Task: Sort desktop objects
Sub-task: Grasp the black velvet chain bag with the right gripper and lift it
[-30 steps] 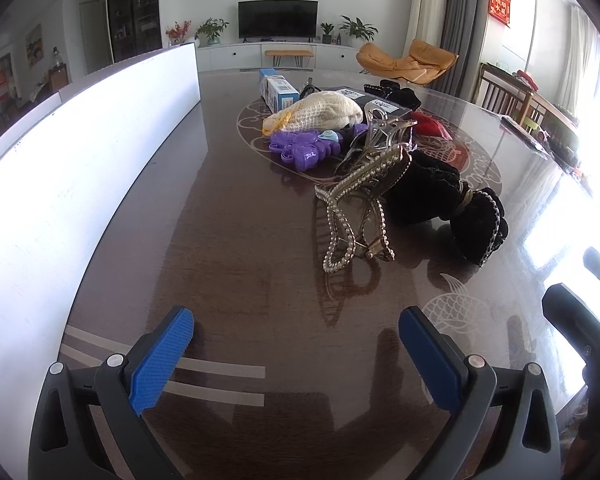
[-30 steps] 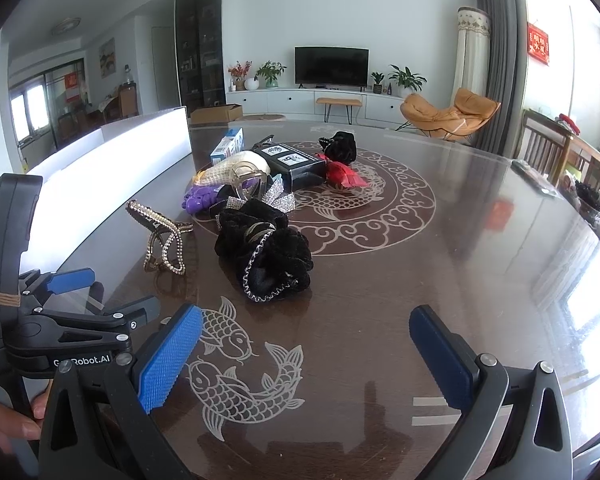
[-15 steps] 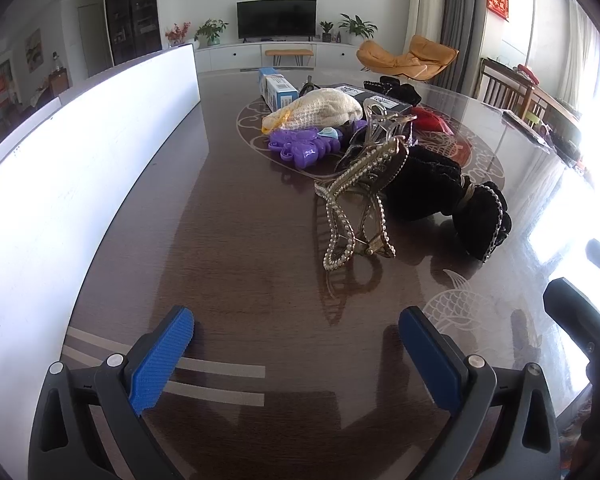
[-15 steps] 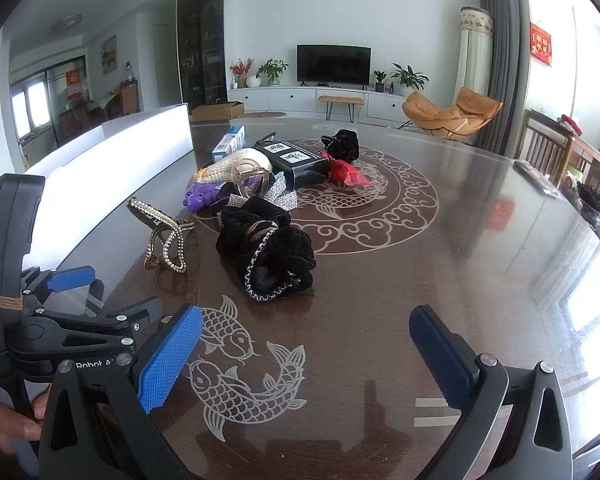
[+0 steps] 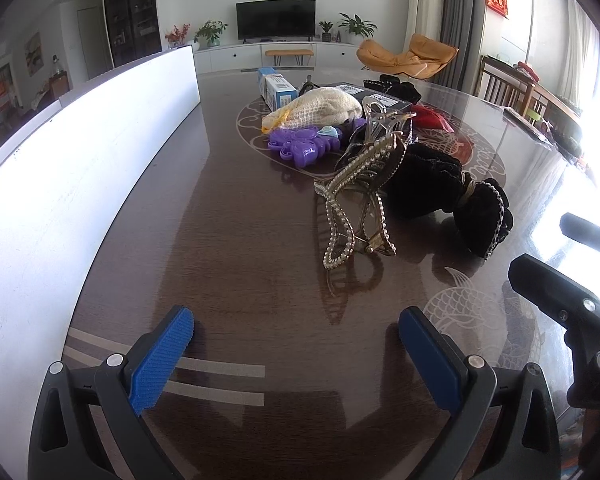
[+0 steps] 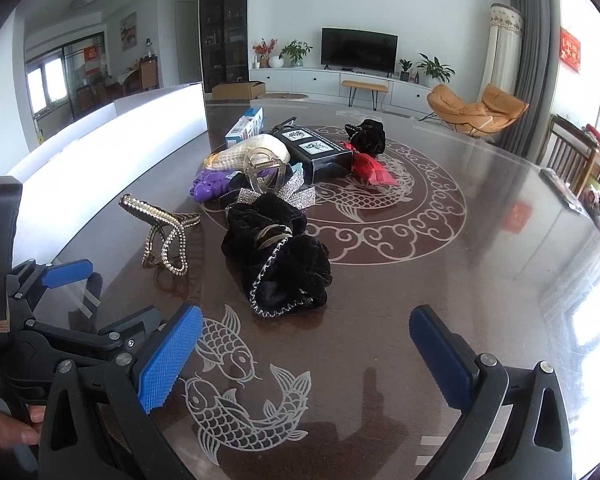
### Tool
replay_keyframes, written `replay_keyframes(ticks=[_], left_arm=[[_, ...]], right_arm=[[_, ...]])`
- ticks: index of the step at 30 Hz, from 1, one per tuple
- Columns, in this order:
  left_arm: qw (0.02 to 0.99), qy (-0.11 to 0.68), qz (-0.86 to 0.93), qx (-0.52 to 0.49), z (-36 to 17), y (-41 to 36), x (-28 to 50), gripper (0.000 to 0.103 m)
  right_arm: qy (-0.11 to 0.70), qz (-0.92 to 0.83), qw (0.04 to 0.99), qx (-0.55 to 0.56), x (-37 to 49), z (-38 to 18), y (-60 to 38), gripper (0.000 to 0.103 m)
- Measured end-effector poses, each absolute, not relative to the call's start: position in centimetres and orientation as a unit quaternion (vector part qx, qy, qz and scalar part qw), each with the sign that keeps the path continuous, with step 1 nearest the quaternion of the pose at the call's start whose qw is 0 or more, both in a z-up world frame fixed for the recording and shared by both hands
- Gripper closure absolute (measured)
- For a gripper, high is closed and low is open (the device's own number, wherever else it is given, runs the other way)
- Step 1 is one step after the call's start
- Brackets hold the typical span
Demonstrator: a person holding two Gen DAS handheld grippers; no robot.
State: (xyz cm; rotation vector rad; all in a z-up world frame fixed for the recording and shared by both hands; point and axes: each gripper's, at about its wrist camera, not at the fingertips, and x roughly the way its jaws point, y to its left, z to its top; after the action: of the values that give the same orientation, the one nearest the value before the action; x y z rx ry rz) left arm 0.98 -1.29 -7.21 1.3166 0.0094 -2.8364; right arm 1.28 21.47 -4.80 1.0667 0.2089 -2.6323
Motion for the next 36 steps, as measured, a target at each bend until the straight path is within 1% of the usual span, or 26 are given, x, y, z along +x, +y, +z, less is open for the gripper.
replay_keyframes(ticks=[17,28,36], left_arm=[[0.007,0.003,-0.907,0.421,-7.2,-1.3,1.0,0.000],[0.006,0.003,-0.907,0.421,-7.2,-1.3,1.0,0.000],[-0.003,0.000,-0.906,0.422,-7.0,-1.4,1.1,0.000]], right_arm=[[0.084,-0.881,0.174,0.433,-3.2,-7.0,20.1,0.000],[0.100,-0.869,0.184,0.449,-5.6,-8.1,18.5,0.000],[0.081,-0.876,0.148,0.452,-9.0,-8.1,20.7,0.000]])
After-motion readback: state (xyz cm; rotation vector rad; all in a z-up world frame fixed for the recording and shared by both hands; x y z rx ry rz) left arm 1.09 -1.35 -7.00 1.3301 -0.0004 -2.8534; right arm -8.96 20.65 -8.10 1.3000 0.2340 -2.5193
